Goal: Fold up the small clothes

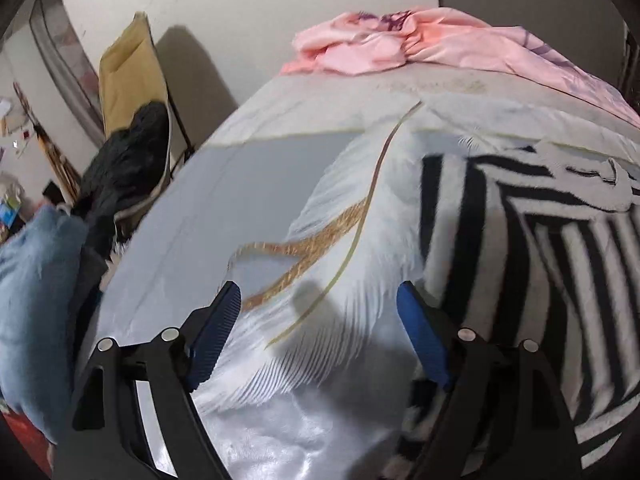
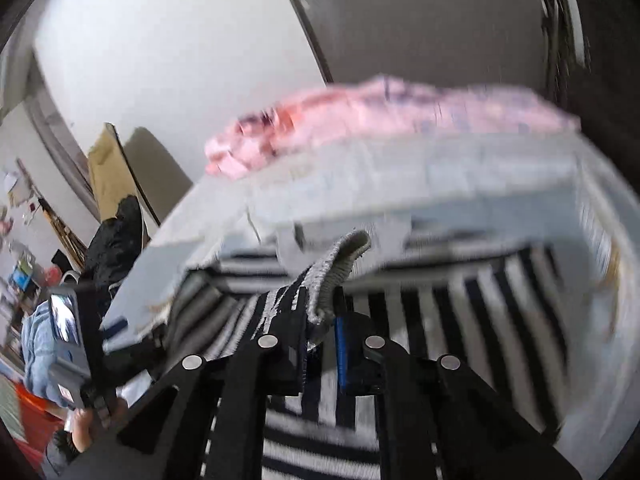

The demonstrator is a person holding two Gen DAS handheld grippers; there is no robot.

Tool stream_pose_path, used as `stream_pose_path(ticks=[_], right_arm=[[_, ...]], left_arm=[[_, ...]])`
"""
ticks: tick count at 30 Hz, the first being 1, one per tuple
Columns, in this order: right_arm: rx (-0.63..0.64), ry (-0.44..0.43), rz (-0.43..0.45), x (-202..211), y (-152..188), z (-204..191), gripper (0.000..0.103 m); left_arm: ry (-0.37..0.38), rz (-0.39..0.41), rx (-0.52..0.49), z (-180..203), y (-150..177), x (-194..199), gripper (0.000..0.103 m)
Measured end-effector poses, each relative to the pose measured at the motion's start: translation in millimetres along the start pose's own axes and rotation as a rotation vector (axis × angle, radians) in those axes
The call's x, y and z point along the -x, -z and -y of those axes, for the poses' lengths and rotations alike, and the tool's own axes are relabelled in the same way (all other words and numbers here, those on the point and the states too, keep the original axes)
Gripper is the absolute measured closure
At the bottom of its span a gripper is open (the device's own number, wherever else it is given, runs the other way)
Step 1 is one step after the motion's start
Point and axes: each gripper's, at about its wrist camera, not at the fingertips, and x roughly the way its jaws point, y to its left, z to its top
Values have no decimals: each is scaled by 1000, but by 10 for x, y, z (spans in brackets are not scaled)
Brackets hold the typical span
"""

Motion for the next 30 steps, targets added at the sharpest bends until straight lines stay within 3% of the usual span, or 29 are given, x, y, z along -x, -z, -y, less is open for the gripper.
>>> stream_pose_path(ticks=[2,4,6,9,10,13,16,19,20,21,24,28,30], right_arm=[[8,36,-2,-72,-25,89,91],[-43,97,-87,-282,151,365,90],[-103,95,-200,-494,351,563,91],[-102,112,-149,-347,332,597,81],[-102,123,-91,-232,259,581,81],[-36,117,-28,-94,112,423,81],[11,93,-61,-318,14,261,82],[0,124,-157,-772,34,253,83],[-19,126,-191,-914,91,312,86],[-10,131,-153,-885,107,313,90],[-1,139,-160,-735,130,296,86],[84,126,-111,-367,271,141,85],[105,83,-170,-382,431,79,80]], left_arm=[[-4,10,9,-37,20,46,25],[-13,38,5,-30,17,116,25],[-14,52,-23,42,0,160,25],[14,57,-38,136,-66,223,25],[33,61,-39,167,-106,252,25],[89,89,-53,344,-271,371,25],[186,72,-88,653,-472,334,25],[176,20,-133,909,-524,89,25],[136,-13,-154,990,-507,-77,24],[111,3,-137,985,-479,-149,16],[124,-8,-120,863,-454,-70,19],[211,81,-139,685,-270,423,18],[245,95,-175,720,-130,551,11]])
